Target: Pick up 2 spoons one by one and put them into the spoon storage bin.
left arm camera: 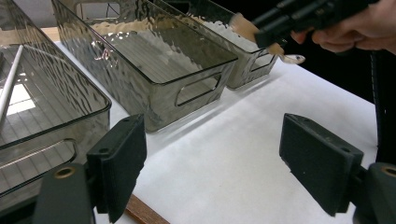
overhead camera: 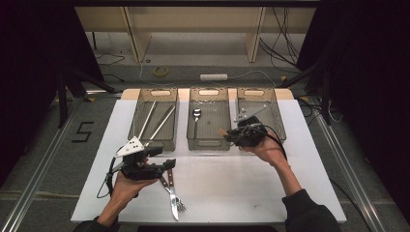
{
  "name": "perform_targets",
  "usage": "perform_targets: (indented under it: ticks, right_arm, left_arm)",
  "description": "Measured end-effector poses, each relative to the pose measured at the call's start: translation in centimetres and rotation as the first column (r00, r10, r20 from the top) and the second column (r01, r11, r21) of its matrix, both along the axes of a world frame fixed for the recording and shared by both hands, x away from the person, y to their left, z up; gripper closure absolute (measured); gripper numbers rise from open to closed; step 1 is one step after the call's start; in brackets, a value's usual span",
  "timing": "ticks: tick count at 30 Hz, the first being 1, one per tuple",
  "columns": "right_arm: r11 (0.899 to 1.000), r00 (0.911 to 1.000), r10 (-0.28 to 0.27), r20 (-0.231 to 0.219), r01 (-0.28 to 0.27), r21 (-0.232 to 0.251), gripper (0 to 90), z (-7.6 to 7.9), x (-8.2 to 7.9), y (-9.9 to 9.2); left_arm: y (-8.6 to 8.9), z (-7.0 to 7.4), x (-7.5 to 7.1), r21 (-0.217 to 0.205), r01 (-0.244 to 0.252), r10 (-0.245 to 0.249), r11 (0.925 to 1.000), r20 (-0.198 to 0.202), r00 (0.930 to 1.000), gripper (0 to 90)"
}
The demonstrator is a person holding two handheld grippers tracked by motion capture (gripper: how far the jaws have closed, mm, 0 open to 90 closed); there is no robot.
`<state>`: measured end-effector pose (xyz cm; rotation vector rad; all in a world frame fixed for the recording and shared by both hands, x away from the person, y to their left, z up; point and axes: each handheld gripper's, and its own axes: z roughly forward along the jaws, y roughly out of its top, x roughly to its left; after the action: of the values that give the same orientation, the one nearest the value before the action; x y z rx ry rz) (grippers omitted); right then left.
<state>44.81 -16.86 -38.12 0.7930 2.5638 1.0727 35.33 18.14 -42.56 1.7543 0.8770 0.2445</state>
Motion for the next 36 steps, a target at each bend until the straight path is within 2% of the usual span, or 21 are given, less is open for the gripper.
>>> perform_targets:
  ticks: [11,18,36]
  right_arm:
    - [1.000,0.9997,-0.019,0.017,0.019,0.011,76.0,1.1,2.8,2.9]
    - [0.999,0.9989,-0.045,0.016,0.045,-0.003,76.0,1.5,4.7,4.2]
    - [0.988,0.9885,-0.151,-0.014,0.150,-0.028,75.8,-0.7,8.3,5.4]
  left_arm:
    - [0.0,0.0,0.0,-0.003,-0.006,0.006,1.0000,0.004,1.0000,22.0]
    - [0.0,0.0,0.0,-0.007,-0.007,0.007,0.9999,0.007,0.9999,22.0]
    - [0.0,0.1,0.0,-0.009,-0.003,0.003,1.0000,0.016,0.9999,21.9]
